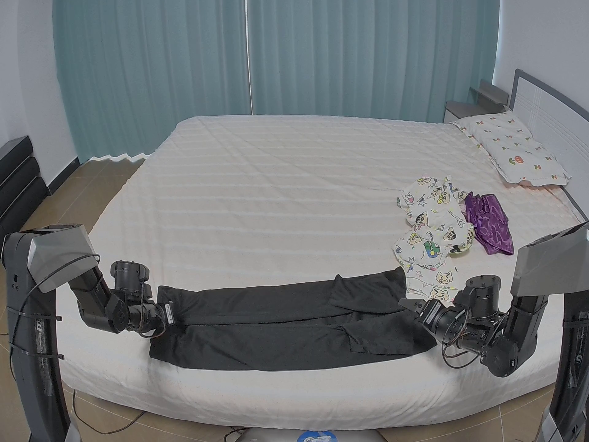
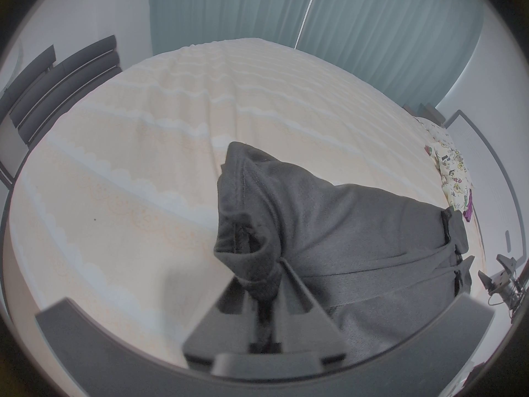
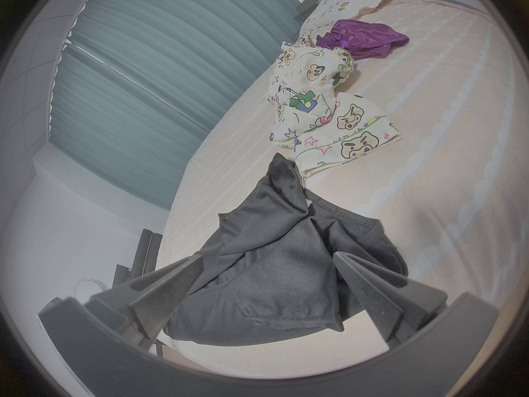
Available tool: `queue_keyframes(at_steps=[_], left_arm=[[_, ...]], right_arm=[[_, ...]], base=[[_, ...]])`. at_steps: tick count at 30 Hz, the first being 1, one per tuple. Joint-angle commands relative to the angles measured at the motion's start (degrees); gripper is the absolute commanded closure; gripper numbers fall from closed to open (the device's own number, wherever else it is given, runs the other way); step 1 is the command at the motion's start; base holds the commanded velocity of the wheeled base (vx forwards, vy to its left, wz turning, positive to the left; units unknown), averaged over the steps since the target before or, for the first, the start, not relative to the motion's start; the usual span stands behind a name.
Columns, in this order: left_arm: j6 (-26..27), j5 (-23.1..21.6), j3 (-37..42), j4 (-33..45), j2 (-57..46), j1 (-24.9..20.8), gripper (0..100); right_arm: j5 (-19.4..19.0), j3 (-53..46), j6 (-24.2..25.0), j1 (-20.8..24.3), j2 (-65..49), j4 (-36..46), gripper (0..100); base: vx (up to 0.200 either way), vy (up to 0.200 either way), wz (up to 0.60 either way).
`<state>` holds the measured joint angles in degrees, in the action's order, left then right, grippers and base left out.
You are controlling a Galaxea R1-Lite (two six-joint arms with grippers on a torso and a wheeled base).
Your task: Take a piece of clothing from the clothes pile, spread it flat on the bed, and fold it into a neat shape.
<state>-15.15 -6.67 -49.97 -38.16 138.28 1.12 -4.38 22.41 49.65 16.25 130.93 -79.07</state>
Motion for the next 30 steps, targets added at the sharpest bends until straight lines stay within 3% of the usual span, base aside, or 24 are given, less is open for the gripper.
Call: queue_keyframes(at_steps=[1, 10, 17, 30], left_arm=[[0.1, 0.1, 0.7, 0.0, -0.2, 1.1, 100], [-0.1, -0.6, 1.3, 0.5, -3.5, 5.3, 100], [-0.1, -4.1, 3.2, 0.7, -7.0, 9.2, 100], [-0.1, -4.6, 3.1, 2.1, -8.1, 14.2, 100]], right_arm=[[0.0, -0.1, 0.0, 0.0, 0.1, 0.0, 0], [0.0, -0.1, 0.0, 0.0, 0.1, 0.0, 0], [0.0, -0.2, 0.0, 0.2, 0.1, 0.0, 0], [0.0, -0.4, 0.0, 0.4, 0.1, 0.0, 0]], base=[[0.0, 0.0, 0.0], [0.0, 0.0, 0.0], [0.0, 0.0, 0.0], [0.0, 0.0, 0.0]])
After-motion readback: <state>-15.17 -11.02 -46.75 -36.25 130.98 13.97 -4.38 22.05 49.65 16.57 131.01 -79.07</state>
